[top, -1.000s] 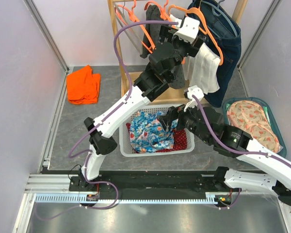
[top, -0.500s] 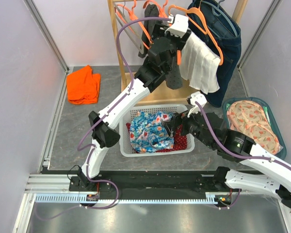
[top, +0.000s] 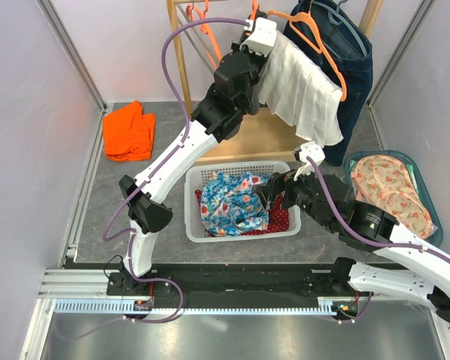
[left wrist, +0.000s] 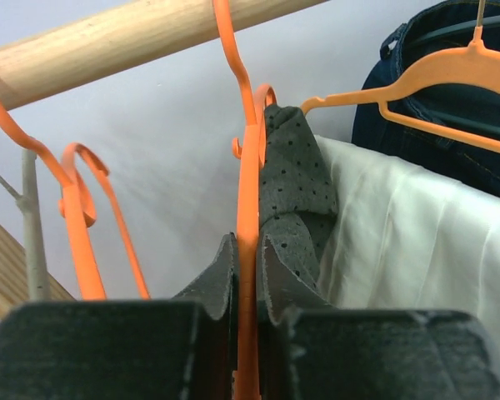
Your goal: Remove the skirt from the hanger
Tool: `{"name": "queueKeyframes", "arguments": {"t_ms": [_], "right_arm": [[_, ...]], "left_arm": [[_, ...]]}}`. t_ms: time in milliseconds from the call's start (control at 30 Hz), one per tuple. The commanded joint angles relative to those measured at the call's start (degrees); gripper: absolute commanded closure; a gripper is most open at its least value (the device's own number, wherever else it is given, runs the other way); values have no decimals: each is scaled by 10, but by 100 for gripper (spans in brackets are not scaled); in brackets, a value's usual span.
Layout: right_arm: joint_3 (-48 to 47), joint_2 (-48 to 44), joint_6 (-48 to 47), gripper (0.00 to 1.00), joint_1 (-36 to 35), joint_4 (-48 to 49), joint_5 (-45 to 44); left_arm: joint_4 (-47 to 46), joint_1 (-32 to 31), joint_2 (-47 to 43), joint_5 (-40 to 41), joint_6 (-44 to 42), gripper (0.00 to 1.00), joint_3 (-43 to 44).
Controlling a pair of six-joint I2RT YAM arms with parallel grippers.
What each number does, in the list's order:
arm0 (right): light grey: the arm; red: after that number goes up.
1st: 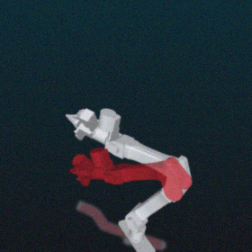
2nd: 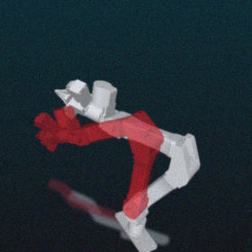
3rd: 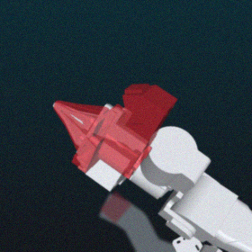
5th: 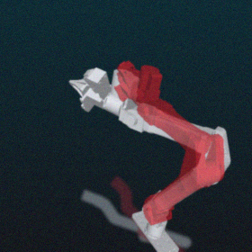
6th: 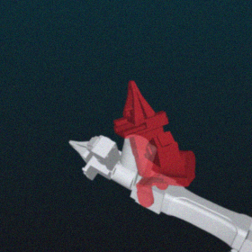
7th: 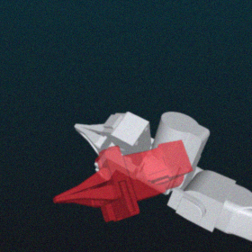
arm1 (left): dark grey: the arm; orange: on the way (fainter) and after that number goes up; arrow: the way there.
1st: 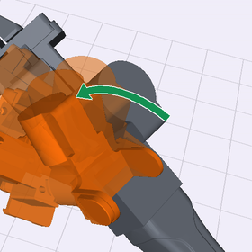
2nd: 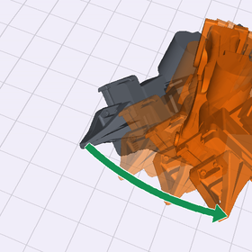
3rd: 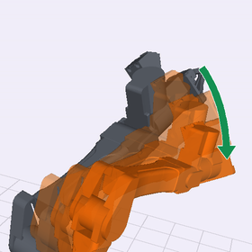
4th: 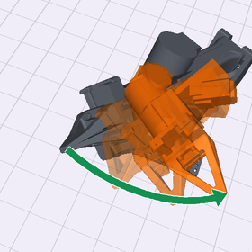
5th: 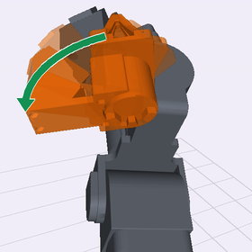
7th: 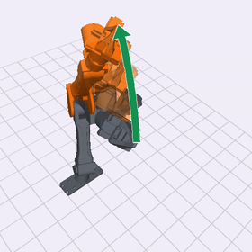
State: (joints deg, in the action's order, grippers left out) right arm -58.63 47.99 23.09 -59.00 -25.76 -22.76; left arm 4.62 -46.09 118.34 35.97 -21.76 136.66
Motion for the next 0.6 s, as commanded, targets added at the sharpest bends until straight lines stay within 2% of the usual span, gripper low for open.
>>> {"name": "queueKeyframes", "arguments": {"t_ms": [0,233,433,567], "right_arm": [[1,-16,-5,2,0,6,-22],[16,-19,-5,2,0,10,-33],[29,-13,-3,2,0,21,-36],[40,-20,-2,2,0,22,-39]], "left_arm": [[-19,4,-43,5,-4,98,-3],[-16,4,-58,7,-7,98,6],[-25,4,-69,6,-33,98,66],[-18,8,-129,25,-15,98,27]]}}
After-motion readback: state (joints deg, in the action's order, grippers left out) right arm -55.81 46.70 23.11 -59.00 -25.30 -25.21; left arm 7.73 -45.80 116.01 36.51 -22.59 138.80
